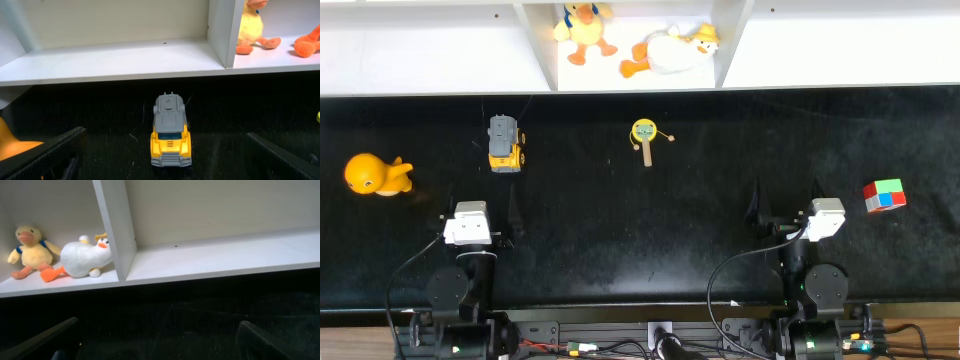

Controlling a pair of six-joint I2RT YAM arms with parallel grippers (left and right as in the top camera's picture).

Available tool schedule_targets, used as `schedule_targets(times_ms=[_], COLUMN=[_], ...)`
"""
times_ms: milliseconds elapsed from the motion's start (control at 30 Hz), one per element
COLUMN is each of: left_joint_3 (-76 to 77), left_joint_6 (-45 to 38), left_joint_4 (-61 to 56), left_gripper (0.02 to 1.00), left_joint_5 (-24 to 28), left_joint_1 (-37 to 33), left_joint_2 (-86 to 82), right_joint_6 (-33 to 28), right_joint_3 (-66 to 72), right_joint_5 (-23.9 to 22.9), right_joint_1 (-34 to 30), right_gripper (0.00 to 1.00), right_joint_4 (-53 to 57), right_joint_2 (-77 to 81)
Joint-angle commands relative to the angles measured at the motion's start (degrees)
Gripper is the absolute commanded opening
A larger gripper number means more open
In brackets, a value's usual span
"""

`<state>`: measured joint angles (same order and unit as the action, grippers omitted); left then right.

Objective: Store Toys

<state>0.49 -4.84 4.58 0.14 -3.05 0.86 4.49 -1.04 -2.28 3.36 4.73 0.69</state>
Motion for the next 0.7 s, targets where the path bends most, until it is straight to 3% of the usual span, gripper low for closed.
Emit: schedule_targets(times_ms=[33,533,700], left_joint_3=[-0.04,-0.02,5.55], left_joint_6=[-0.92,-0.9,6.82], left_joint_4=[0.26,0.33,6.78], left_gripper=[0.998,0.998,0.998], left_joint_5=[-0.7,-0.92,-0.9], left_joint_1=[-0.11,-0.15,-0.15], left_joint_2=[-0.7,-0.66,2.97], right_joint_6=[0.02,0.0,0.02], right_joint_3=[0.76,0.76,0.76], right_joint_5=[0.33,0.33,0.33], right_joint_1=[-0.35,-0.35,-0.35], right_gripper=[0.996,0.996,0.996], right_joint_4=[-0.28,-0.28,-0.28], right_joint_2=[-0.42,-0.42,-0.42])
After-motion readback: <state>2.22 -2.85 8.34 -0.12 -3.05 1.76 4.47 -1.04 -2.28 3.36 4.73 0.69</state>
